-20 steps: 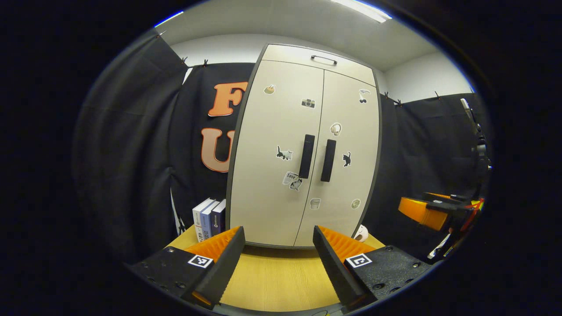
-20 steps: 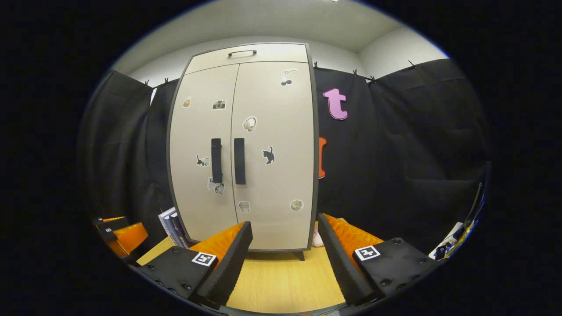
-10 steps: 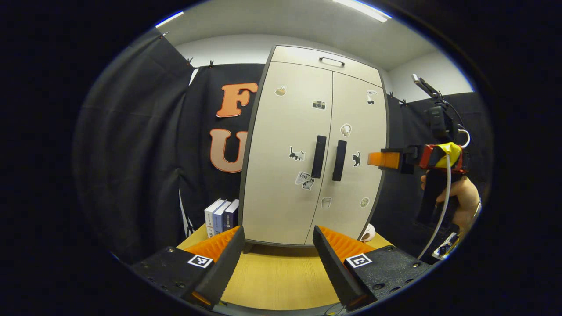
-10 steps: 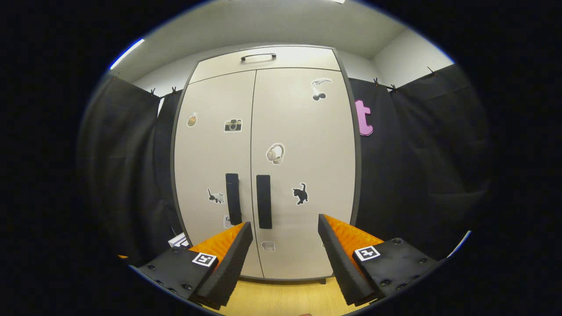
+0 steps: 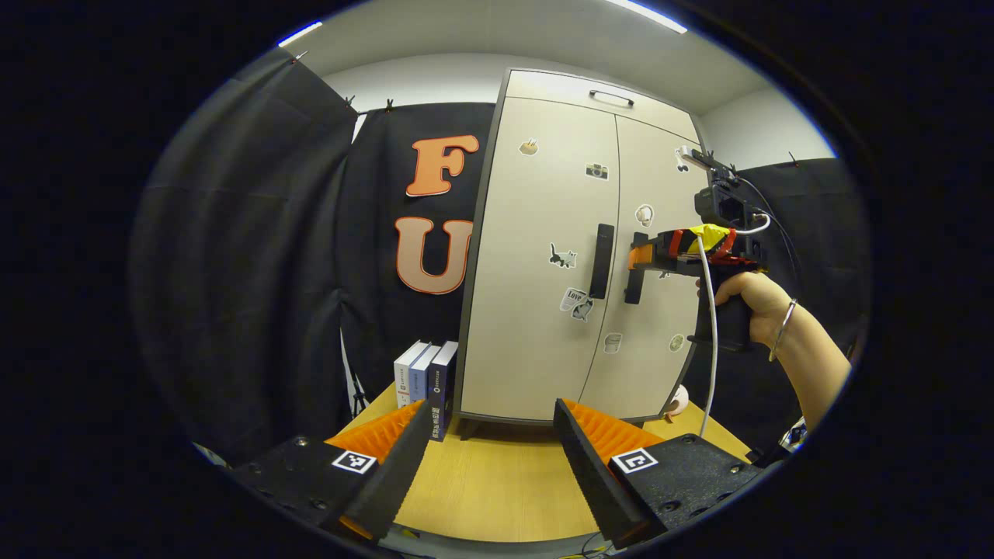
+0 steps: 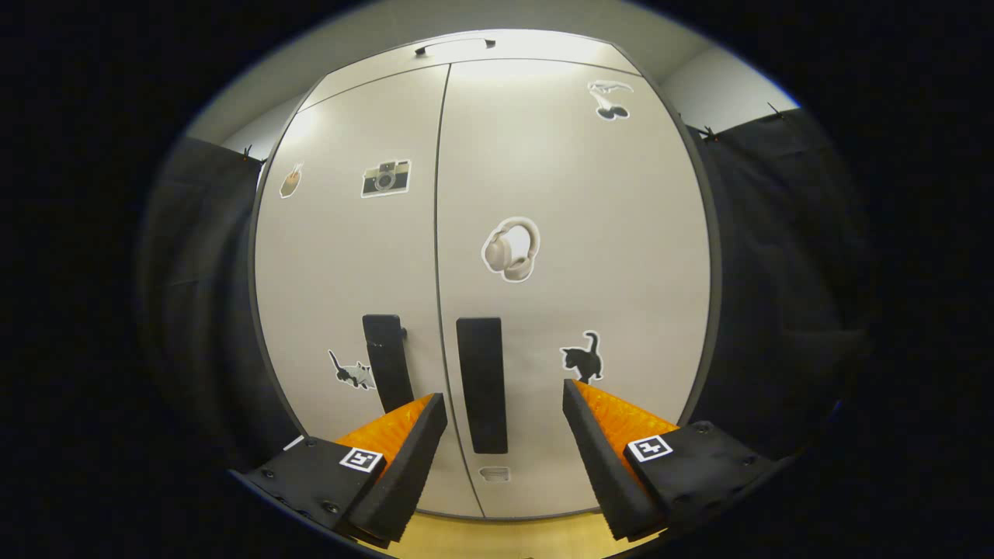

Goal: Open the right door of the double-door shoe cabinet with the right hand, and open the left door with the left hand.

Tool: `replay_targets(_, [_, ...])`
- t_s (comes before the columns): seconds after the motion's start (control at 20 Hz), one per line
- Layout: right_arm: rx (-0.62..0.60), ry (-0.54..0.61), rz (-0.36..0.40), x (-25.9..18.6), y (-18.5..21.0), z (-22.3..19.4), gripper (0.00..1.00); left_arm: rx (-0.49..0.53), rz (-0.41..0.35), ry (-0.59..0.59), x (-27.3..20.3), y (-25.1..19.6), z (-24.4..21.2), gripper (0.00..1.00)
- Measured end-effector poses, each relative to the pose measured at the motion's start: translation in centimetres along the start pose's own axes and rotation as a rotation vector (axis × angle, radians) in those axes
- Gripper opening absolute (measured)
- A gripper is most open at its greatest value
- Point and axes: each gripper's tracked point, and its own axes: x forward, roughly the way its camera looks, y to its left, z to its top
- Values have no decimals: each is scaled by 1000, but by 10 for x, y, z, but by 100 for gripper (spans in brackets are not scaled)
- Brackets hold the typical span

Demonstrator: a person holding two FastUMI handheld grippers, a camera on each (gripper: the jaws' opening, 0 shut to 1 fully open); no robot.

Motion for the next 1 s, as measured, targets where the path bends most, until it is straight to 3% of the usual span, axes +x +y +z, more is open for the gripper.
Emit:
replay_targets(0.05, [5,4,-8,6,0,0,99,2,6,-2,1,5,0,95])
replay_targets(0.2, [-28,-24,-26,17,3,5,99,13,20,-4,2,14,1,95])
replay_targets(0.25, [-29,-21,-26,19,6,5,84,12,23,-5,2,17,2,95])
replay_targets(0.35, [-14,-1,-26,25,8,2,72,7,30,-4,1,23,2,95])
replay_targets(0.55, [13,34,-29,32,6,-5,66,1,46,-2,-4,34,2,95])
replay_targets(0.6, [12,28,-30,36,6,-7,49,-1,49,-2,-4,35,1,95])
replay_targets(0.8, [12,36,-22,37,6,-8,46,0,42,8,-8,36,-1,95])
replay_targets(0.85, [5,42,-25,35,6,-9,39,0,43,9,-10,36,-1,95])
replay_targets(0.95, [-6,45,-24,34,6,-10,41,0,42,8,-14,36,-1,95])
replay_targets(1.0, [-8,42,-23,35,6,-9,30,2,40,9,-15,37,0,95])
